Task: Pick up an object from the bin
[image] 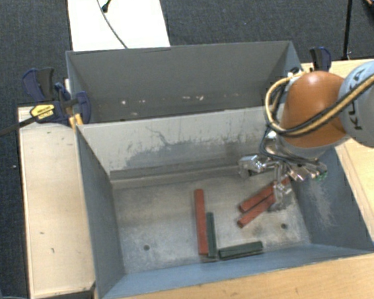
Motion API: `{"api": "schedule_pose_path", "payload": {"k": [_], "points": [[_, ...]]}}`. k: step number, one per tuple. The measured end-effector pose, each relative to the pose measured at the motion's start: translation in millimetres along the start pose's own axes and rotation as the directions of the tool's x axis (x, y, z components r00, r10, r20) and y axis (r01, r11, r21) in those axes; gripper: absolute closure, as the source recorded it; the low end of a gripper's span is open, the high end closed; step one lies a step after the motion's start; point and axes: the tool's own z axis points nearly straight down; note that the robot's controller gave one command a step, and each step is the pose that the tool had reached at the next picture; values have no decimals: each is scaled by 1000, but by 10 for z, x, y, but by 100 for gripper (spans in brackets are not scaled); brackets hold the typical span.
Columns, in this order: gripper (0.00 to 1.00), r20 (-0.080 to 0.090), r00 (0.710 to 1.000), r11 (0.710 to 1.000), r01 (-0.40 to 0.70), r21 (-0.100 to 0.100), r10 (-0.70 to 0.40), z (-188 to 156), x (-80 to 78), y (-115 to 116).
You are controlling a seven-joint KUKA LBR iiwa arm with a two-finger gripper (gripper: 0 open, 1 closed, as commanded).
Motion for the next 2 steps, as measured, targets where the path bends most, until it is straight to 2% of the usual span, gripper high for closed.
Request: {"api": "schedule_pose_path", "payload": {"k": [1,2], "points": [[100,-4,950,950,313,-6,-313,49,-67,3],[100,-4,950,950,312,-6,-312,49,-67,3]]}}
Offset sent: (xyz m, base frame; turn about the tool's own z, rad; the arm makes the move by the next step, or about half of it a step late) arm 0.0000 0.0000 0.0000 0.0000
